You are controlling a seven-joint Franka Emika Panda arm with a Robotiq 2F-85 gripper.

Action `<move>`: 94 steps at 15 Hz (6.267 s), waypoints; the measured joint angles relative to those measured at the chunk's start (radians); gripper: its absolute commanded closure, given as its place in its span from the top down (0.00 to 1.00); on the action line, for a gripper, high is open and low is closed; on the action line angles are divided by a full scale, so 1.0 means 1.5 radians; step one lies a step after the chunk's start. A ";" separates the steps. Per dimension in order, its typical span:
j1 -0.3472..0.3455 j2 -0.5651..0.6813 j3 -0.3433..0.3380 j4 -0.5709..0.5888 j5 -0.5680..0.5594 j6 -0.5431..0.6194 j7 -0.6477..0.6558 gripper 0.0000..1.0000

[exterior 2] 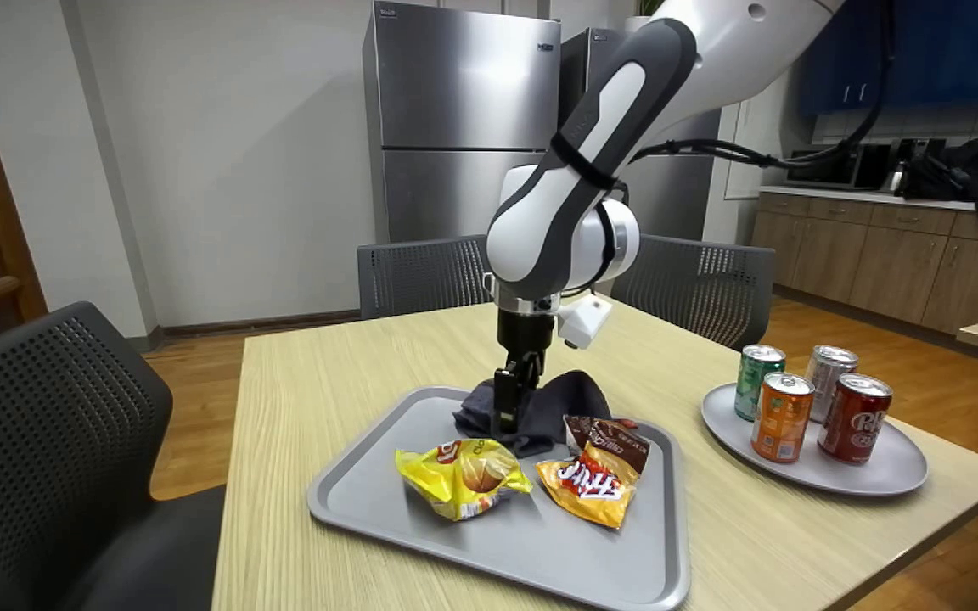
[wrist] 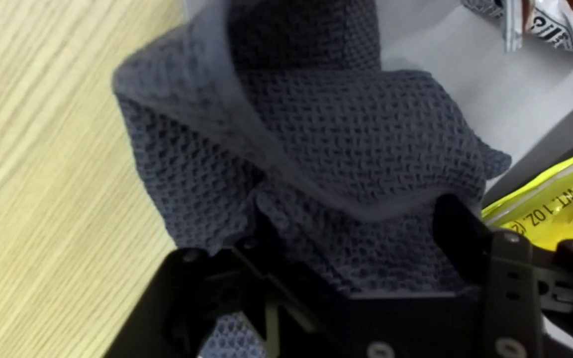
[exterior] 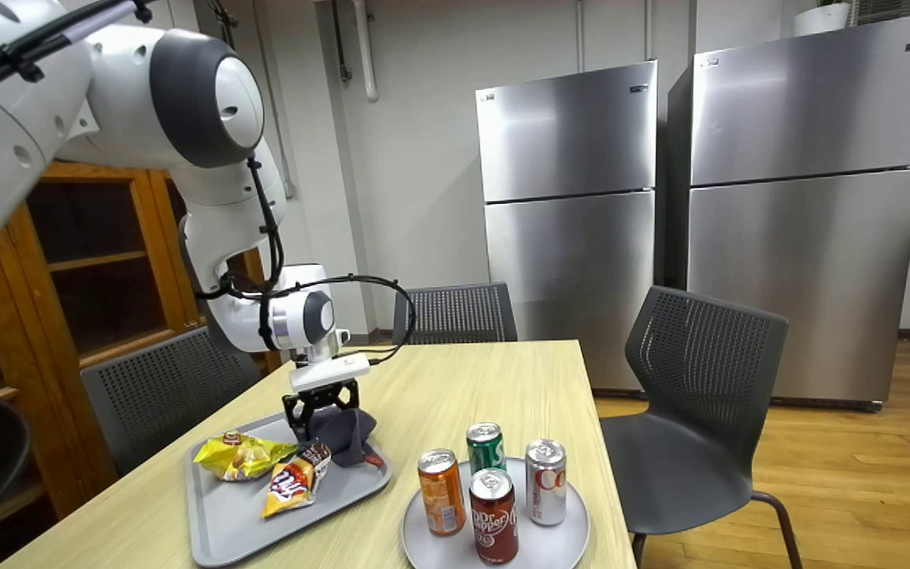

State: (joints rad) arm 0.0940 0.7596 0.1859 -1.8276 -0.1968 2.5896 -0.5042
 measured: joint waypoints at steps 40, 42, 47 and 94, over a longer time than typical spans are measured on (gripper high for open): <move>-0.065 -0.109 -0.028 0.083 0.035 -0.190 -0.147 0.03; -0.071 -0.098 -0.034 0.096 0.042 -0.190 -0.146 0.03; -0.076 -0.045 -0.045 0.146 0.051 -0.190 -0.133 0.03; -0.061 -0.169 -0.006 -0.078 0.082 -0.192 0.038 1.00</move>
State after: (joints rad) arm 0.0033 0.5061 0.1768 -1.9442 -0.0731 2.3023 -0.4471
